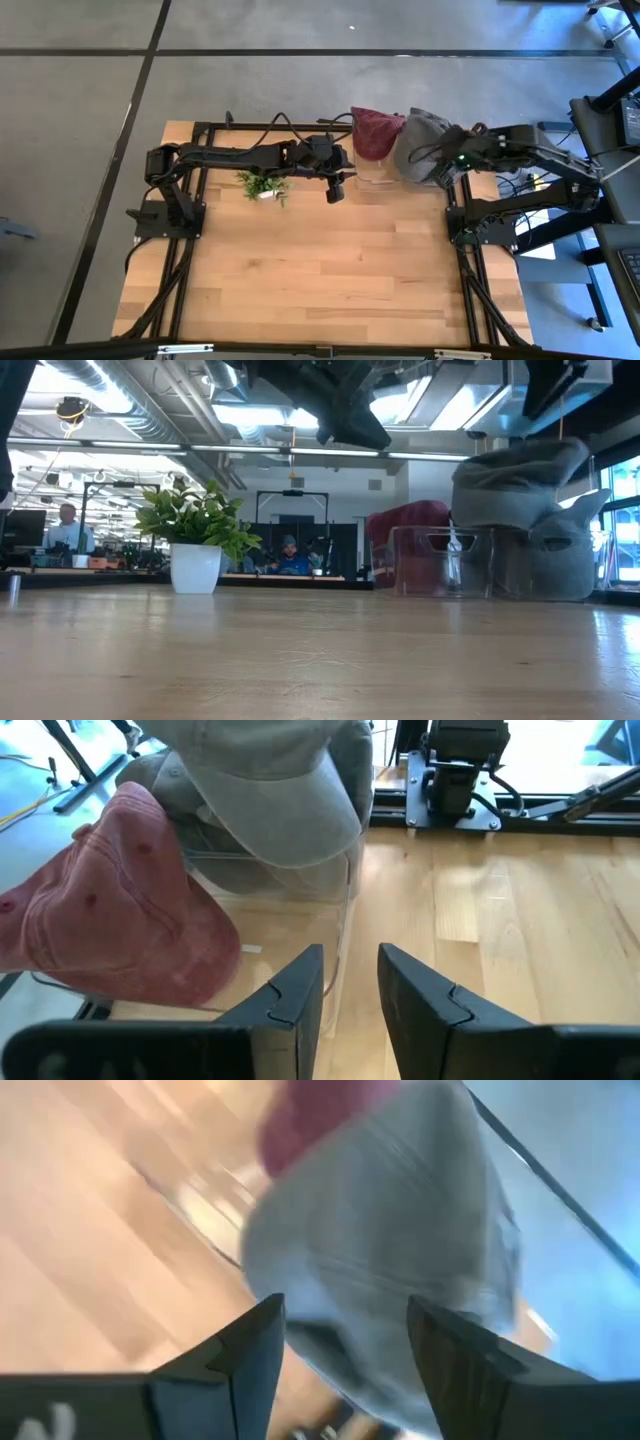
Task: Pick & Place hat
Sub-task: Put the gray cap into the right transparent bin
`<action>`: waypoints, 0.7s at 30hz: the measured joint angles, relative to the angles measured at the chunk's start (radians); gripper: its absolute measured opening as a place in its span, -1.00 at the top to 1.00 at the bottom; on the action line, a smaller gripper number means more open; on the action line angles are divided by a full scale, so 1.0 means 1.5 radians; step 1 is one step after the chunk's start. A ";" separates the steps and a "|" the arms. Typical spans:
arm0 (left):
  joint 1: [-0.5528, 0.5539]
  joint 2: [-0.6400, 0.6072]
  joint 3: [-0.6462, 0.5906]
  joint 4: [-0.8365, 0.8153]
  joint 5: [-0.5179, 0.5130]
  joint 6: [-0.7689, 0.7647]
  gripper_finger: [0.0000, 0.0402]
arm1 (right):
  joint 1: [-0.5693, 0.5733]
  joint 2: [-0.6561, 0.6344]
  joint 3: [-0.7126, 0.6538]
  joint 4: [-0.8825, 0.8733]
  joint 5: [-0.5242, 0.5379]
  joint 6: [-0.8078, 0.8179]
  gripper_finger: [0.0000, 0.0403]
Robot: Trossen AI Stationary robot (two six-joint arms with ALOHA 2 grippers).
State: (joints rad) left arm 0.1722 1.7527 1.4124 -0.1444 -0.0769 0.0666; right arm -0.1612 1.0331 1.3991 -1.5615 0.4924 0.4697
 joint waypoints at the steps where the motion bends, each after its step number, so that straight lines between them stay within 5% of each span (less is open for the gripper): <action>1: 0.000 0.000 0.000 -0.001 0.000 0.000 0.54 | 0.002 -0.004 0.006 0.014 -0.009 -0.007 -0.05; 6: 0.000 0.000 0.000 -0.002 0.000 0.000 0.55 | 0.028 -0.010 -0.022 0.129 -0.062 -0.189 -0.04; 9: 0.000 0.000 0.000 -0.009 0.000 0.000 0.55 | 0.031 0.004 -0.066 0.131 -0.004 -0.277 -0.04; 13: 0.000 0.000 0.000 -0.030 0.000 0.000 0.55 | 0.012 0.007 -0.121 0.130 0.089 -0.298 -0.05; 21: 0.000 0.000 0.000 -0.039 0.000 0.000 0.55 | -0.074 0.007 -0.170 0.149 0.018 -0.343 -0.01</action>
State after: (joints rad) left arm 0.1722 1.7527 1.4124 -0.2028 -0.0769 0.0669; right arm -0.2718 1.0443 1.1437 -1.3376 0.5196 -0.0454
